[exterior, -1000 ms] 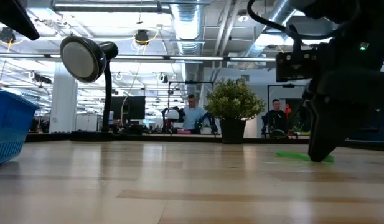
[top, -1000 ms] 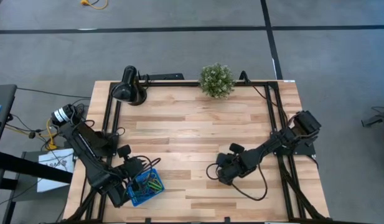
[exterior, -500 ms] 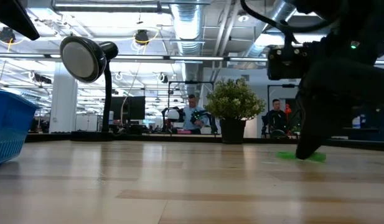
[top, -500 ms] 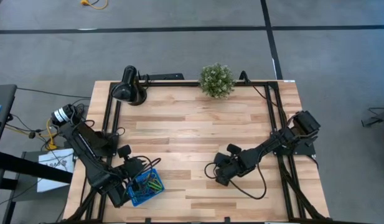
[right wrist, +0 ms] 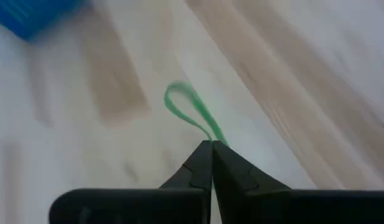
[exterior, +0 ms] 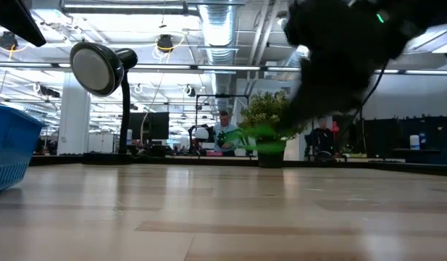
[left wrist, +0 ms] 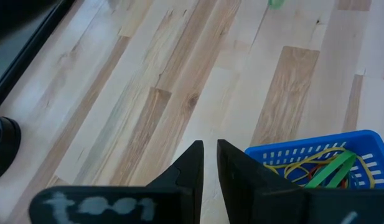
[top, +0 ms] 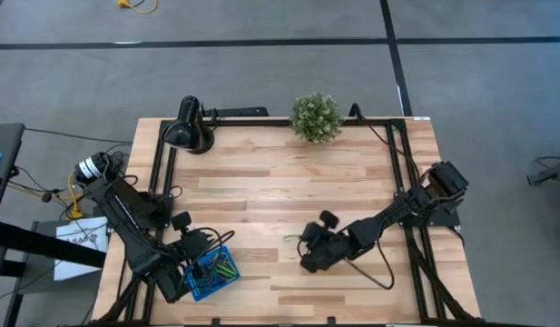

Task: Pick and place rubber bands into bin
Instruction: Put the green rubber band into the blue basket

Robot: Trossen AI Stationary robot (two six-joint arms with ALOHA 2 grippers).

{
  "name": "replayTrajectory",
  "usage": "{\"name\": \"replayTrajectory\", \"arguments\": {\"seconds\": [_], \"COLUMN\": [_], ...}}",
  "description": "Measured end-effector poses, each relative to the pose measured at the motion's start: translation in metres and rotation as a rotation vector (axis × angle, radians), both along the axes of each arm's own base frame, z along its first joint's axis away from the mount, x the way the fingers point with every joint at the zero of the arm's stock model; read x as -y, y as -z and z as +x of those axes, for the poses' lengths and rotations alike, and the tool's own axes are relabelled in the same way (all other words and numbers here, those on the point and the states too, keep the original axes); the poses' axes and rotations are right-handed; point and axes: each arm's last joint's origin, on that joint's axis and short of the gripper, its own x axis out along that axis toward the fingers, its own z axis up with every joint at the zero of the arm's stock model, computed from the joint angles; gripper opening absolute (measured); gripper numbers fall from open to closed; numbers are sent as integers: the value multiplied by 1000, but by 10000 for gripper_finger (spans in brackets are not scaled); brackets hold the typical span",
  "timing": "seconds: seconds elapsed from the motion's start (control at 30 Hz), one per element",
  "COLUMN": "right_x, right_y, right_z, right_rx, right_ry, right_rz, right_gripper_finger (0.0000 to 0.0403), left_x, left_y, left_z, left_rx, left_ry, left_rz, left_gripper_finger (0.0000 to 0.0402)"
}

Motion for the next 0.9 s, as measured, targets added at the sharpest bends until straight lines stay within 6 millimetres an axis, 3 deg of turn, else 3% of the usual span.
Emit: {"name": "replayTrajectory", "arguments": {"seconds": [0.23,0.37,0.47,0.6,0.73,0.9], "right_x": [-19,-27,-36,-45,-47,-43], "right_y": [-45,-54,-47,-28,-38,-22], "right_z": [35,47,65,105,144,185], "right_rx": [523,700,709,693,741,590], "right_ry": [-247,-344,-365,-463,-535,-536], "right_rz": [76,133,115,138,189,176], "right_gripper_finger": [1,0,0,0,0,0], "left_x": [-1,-5,-11,-20,-23,-23], "left_y": [0,-4,-8,-15,-17,-17], "left_z": [0,-5,-9,-14,-17,-18], "left_rx": [26,61,89,131,140,136], "left_ry": [-29,-58,-79,-120,-149,-145], "left_rz": [-8,25,76,112,108,109], "left_gripper_finger": [35,35,35,35,35,35]}}
